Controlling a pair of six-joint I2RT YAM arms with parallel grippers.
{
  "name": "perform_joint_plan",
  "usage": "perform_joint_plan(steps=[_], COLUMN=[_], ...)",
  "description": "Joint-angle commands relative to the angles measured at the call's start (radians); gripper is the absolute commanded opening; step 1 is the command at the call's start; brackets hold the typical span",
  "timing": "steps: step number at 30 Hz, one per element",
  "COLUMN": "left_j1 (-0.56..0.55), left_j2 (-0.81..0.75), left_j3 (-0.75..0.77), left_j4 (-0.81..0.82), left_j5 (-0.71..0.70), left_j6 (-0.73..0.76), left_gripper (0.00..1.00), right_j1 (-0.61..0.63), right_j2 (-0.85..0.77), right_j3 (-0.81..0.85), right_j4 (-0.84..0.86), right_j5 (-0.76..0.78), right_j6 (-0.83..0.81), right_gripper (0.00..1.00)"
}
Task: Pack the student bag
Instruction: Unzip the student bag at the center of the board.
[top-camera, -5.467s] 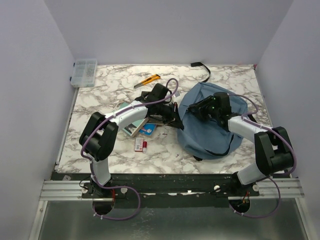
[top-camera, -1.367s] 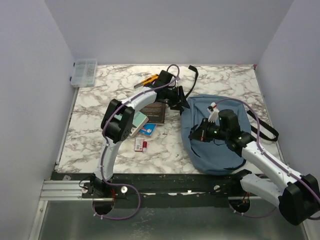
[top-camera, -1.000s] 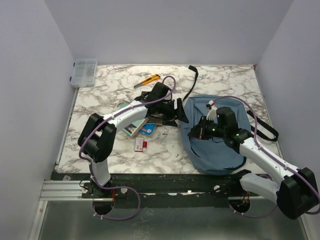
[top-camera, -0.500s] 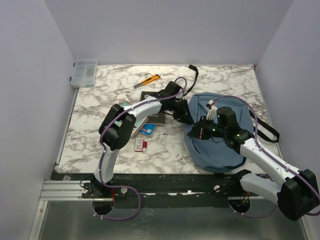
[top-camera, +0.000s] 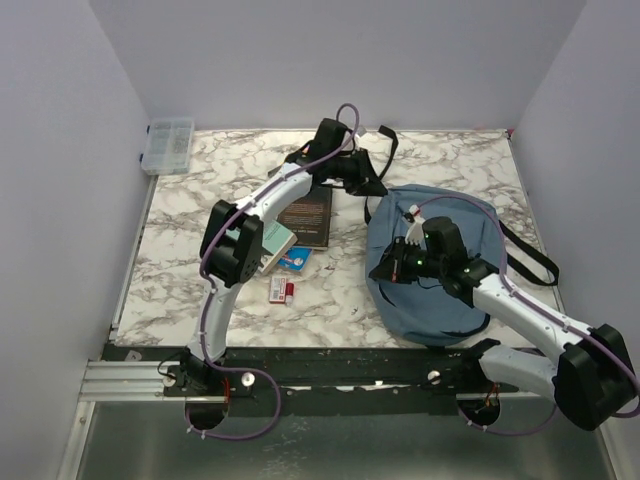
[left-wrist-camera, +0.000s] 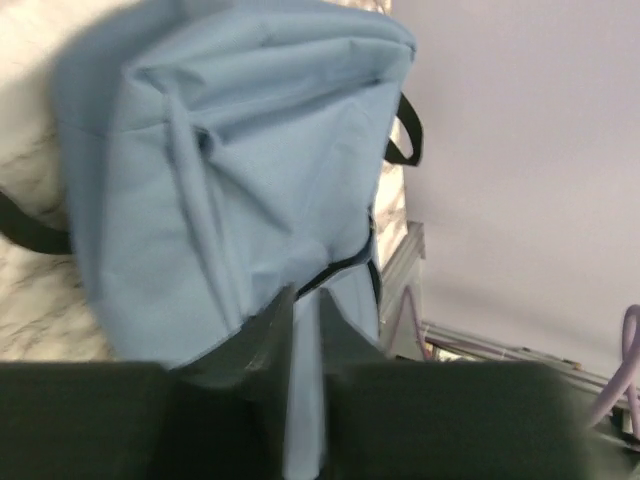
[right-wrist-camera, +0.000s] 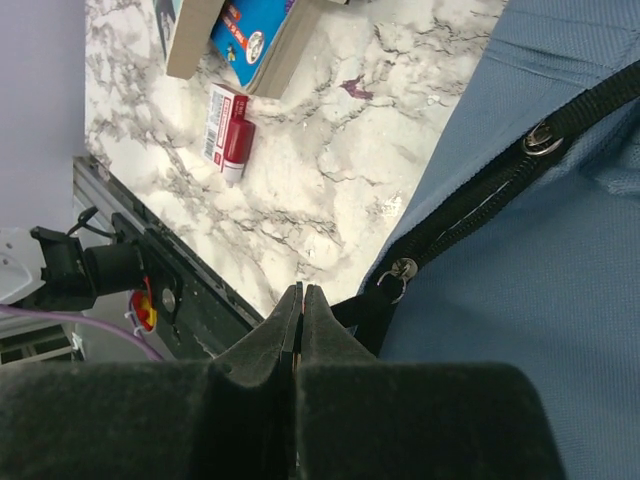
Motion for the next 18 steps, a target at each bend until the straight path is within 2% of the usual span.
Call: perform_joint_plan(steps=[1, 3, 6, 11, 16, 18], left_j1=[0.028, 0.011, -0.037, -0.130, -0.183, -0.186], left_j2=[-0.114, -0.200, -0.312, -0.361, -0.288, -0.257], left_j3=[-0.111, -0.241, -0.411, -0.537, -0.493, -0.463], left_j4=[-0.079, -0.079, -0.079, -0.087, -0.107, -0.121], left_j5=[-0.022, -0.064, -0.131, -0.157, -0.148, -0.158], left_j6=[0.072, 0.101, 0.141, 0.183, 0.202, 0.209], left_gripper=[0.37, 0.56, 0.69, 0.73, 0.74, 0.71], right_j1=[0.008, 0.008, 0.007, 0.008, 0.007, 0.008], right_j2=[0.028, 0.051, 0.082, 0.085, 0.072, 0.067], right_j3=[0.040, 0.069, 0.088, 0.098, 0.099, 0.097], right_j4=[0.037, 0.035, 0.043, 0.031, 0.003, -0.011], right_j5=[0.038, 0.038, 0.030, 0.027, 0.042, 0.050], right_j6=[-0.003, -0.012, -0.025, -0.037, -0.055, -0.060], right_gripper=[0.01, 0.01, 0.01, 0.01, 0.01, 0.01])
